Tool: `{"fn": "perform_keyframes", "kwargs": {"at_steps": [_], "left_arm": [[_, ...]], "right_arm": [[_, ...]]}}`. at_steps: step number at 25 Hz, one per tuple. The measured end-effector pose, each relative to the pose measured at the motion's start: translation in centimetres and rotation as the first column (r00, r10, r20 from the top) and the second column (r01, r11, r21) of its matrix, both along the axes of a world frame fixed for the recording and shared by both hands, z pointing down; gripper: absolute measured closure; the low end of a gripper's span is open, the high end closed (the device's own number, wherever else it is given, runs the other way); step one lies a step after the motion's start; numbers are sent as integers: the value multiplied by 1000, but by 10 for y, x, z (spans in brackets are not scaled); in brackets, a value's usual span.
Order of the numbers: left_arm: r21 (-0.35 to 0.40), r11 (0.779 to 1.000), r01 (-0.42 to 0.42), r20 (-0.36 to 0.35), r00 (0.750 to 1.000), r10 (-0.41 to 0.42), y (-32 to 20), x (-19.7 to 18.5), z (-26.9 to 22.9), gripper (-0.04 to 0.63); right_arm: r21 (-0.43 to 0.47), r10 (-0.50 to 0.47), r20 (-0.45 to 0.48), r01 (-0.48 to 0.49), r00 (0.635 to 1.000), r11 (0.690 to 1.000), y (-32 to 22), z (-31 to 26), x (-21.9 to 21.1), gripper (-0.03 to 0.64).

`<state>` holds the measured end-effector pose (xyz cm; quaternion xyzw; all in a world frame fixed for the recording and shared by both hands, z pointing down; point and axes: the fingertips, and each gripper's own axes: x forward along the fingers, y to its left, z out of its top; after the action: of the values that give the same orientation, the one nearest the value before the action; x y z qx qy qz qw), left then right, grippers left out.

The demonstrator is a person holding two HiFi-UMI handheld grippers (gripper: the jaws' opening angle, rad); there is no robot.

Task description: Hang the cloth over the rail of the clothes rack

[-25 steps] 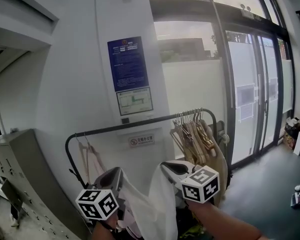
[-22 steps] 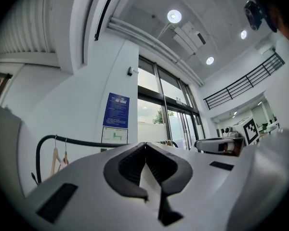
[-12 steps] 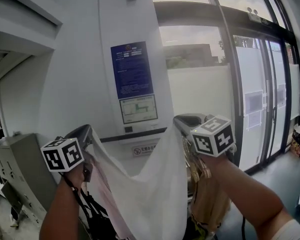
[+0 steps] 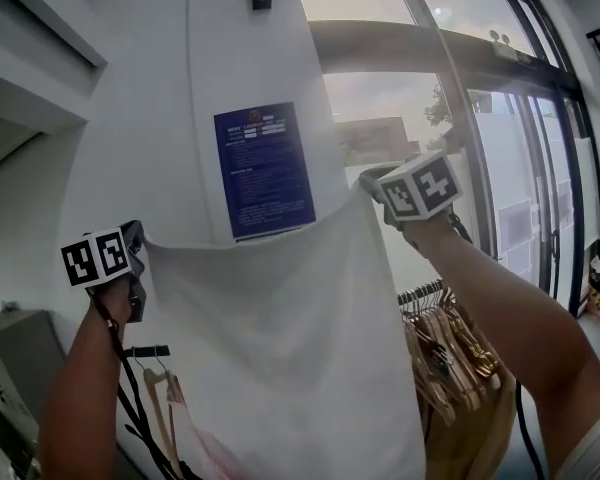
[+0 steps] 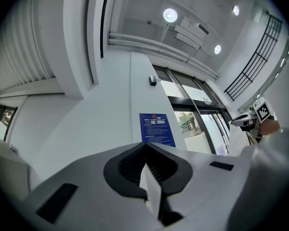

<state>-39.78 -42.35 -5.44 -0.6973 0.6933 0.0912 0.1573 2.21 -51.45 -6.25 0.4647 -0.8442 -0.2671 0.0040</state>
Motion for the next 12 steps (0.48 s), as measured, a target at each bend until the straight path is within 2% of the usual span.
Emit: {"fn": "perform_keyframes", "kwargs": {"at_steps": [3,6,12], "left_arm": [[-16,1000,16,-3,1000,-16,-59,-39,-15,586],[-18,1000,24,-16,1000,-25,-105,-67,-28,586],[-33,999,32,-20,999,-33,-195,-79,-34,586]], "right_arm": [[10,78,26,-78,997,997,-64,-21,-1,608],[-7,114,22,-114,993,994,-123,-28,-12,608],[-31,156,-10,-157,988,987,-228,-36,-29,609]]}}
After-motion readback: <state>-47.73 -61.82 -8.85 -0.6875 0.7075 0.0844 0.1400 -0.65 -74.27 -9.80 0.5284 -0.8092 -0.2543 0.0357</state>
